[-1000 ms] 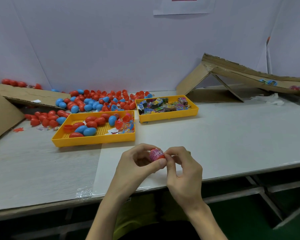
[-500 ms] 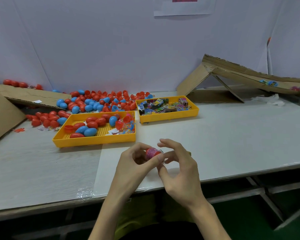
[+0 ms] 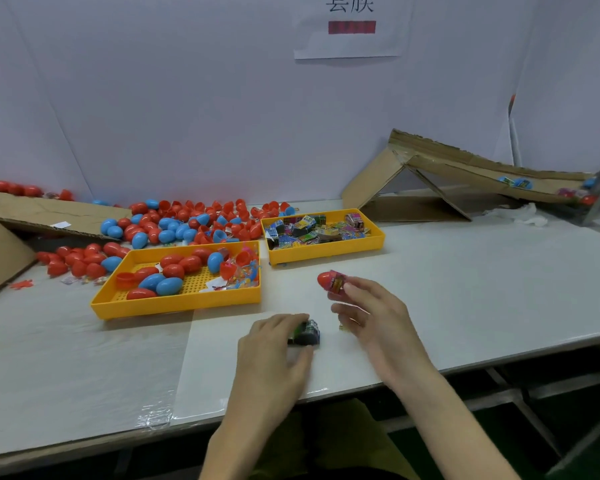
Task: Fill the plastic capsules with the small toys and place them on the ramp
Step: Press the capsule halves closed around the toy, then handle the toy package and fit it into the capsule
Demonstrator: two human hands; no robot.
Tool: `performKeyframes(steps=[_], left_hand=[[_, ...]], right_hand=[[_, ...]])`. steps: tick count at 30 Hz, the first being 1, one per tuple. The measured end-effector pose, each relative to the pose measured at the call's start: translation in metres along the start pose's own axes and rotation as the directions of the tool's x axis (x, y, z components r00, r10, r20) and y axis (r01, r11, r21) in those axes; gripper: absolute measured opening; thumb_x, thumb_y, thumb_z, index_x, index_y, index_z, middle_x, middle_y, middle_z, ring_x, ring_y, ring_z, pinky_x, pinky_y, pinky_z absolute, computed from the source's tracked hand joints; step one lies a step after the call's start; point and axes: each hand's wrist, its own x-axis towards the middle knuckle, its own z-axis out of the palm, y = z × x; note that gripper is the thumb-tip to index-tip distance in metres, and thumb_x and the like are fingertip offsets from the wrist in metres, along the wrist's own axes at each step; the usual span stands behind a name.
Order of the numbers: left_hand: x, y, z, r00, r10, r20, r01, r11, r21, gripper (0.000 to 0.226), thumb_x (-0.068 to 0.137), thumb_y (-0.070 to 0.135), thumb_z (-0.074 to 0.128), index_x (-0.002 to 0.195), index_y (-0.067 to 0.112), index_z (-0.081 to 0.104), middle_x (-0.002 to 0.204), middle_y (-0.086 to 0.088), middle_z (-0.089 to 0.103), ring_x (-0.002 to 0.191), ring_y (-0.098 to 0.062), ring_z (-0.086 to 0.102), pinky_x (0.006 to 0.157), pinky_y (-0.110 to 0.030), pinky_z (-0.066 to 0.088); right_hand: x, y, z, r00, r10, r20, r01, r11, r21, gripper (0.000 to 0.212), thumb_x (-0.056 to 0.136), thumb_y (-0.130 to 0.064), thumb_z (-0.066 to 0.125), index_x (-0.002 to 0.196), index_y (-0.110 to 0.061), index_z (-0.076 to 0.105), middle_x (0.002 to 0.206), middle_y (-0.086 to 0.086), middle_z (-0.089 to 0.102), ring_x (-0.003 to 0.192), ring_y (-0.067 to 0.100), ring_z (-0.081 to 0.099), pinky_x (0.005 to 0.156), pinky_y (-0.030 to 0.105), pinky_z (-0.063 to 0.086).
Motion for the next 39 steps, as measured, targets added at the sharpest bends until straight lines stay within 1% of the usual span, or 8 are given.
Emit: performKeyframes(steps=[3,6,8,10,14,18,23,39], left_hand=[[0.000,-0.003,0.000,0.999,0.009,-0.048,-0.012,0.998,-0.068,0.037,0.092,0.020,0.067,0.126,0.034,0.064,0.125,0.018,0.062,0.111,0.000,0.043,0.095,-0.008,0.030],[0.000,-0.003,-0.002,0.998,-0.005,-0.067,-0.002,0.994,-0.111,0.035,0.090,0.017,0.070,0.122,0.030,0.067,0.116,0.016,0.064,0.108,-0.002,0.047,0.089,-0.007,0.032],[0.000,-0.002,-0.003,0.999,-0.024,-0.047,0.018,0.993,-0.119,0.036,0.089,0.017,0.071,0.122,0.030,0.068,0.113,0.016,0.062,0.109,-0.004,0.049,0.094,-0.014,0.037],[-0.002,0.000,-0.007,0.999,-0.038,-0.020,0.035,0.988,-0.148,0.039,0.087,0.015,0.072,0.122,0.031,0.068,0.111,0.018,0.061,0.109,-0.004,0.051,0.099,-0.019,0.041],[-0.002,0.000,-0.010,0.998,-0.062,-0.014,0.058,0.976,-0.208,0.042,0.086,0.013,0.074,0.120,0.036,0.066,0.106,0.021,0.063,0.103,-0.003,0.057,0.090,-0.009,0.043],[-0.003,0.000,-0.010,0.996,-0.081,-0.033,0.068,0.952,-0.297,0.046,0.082,0.011,0.077,0.116,0.038,0.062,0.093,0.015,0.067,0.089,0.004,0.059,0.073,-0.002,0.044],[-0.003,0.001,-0.008,0.996,-0.080,-0.050,0.059,0.941,-0.332,0.044,0.081,0.012,0.079,0.114,0.035,0.061,0.089,0.013,0.067,0.088,0.004,0.061,0.071,-0.001,0.043],[-0.004,-0.002,-0.005,0.995,-0.057,-0.081,0.025,0.936,-0.350,0.046,0.075,0.007,0.084,0.104,0.035,0.063,0.081,0.013,0.068,0.085,0.010,0.060,0.069,-0.001,0.044]], right_hand=[[0.041,-0.042,0.006,0.988,0.129,0.085,-0.140,0.981,0.137,0.026,0.098,-0.012,0.056,0.121,-0.002,0.063,0.088,0.010,0.075,0.066,0.011,0.068,0.060,0.019,0.054],[0.096,-0.118,0.008,1.000,-0.009,0.005,0.007,0.941,0.339,0.036,0.103,-0.018,0.049,0.135,-0.003,0.054,0.101,0.009,0.072,0.082,0.014,0.069,0.073,0.026,0.054],[0.117,-0.153,0.008,0.981,-0.093,-0.172,0.122,0.978,0.166,0.040,0.105,-0.026,0.045,0.140,-0.007,0.046,0.117,0.010,0.068,0.096,0.018,0.069,0.092,0.032,0.049],[0.119,-0.150,0.006,0.957,-0.162,-0.240,0.141,0.985,-0.103,0.033,0.105,-0.021,0.042,0.134,-0.008,0.051,0.114,0.010,0.068,0.090,0.018,0.069,0.094,0.034,0.047],[0.075,-0.075,0.001,0.982,-0.185,0.039,0.179,0.843,-0.507,0.019,0.099,-0.010,0.051,0.094,-0.013,0.069,0.084,0.004,0.073,0.061,0.010,0.064,0.062,0.021,0.047],[0.028,-0.003,-0.004,0.973,-0.153,0.173,0.231,0.669,-0.707,0.007,0.092,-0.026,0.067,0.089,-0.025,0.073,0.070,-0.006,0.069,0.060,0.003,0.059,0.060,0.021,0.048],[0.008,0.014,0.000,0.957,-0.132,0.259,0.287,0.571,-0.770,0.020,0.080,-0.044,0.077,0.097,-0.039,0.068,0.074,-0.009,0.068,0.062,-0.002,0.054,0.064,0.018,0.044],[0.013,0.016,-0.007,0.929,-0.161,0.333,0.359,0.606,-0.710,0.024,0.085,-0.018,0.074,0.099,-0.036,0.069,0.072,-0.005,0.066,0.061,0.002,0.050,0.065,0.018,0.046]])
